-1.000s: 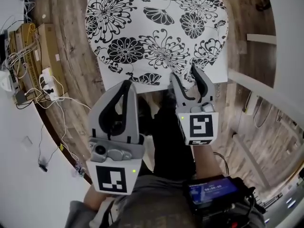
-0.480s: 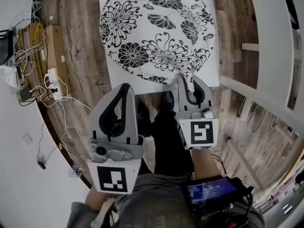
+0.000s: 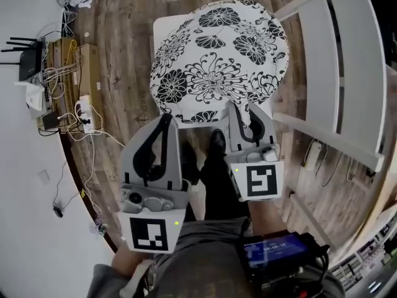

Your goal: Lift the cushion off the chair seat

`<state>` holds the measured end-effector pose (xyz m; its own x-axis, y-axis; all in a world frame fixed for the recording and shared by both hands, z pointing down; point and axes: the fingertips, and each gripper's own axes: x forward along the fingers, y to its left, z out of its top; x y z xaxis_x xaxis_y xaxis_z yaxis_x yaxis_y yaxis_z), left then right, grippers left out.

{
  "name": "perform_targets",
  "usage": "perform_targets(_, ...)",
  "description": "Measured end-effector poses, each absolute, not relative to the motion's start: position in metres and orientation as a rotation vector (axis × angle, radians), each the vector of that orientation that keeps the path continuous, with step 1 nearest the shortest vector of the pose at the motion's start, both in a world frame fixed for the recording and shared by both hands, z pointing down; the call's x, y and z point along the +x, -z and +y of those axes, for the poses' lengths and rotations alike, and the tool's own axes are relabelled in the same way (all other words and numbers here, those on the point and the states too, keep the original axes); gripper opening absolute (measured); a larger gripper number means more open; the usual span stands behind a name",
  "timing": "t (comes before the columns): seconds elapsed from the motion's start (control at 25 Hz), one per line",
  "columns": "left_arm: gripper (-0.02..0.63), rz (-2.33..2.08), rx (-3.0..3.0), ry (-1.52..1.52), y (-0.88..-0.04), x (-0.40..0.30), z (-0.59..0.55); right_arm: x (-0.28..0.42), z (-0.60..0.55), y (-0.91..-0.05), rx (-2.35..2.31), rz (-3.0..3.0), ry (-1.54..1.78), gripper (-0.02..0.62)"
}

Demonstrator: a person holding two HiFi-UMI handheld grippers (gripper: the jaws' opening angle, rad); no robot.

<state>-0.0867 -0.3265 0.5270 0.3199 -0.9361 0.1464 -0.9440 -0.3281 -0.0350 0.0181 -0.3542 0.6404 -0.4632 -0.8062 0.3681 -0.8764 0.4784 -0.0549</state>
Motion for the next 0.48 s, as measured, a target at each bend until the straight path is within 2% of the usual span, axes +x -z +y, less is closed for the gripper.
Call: perform_targets(0.48,0.006,-1.861,2.464,-0.119,-0.352,-0.128,-0.314,-0.038,-0.357,-0.419,1.378,-2.563,-0.251,0.032)
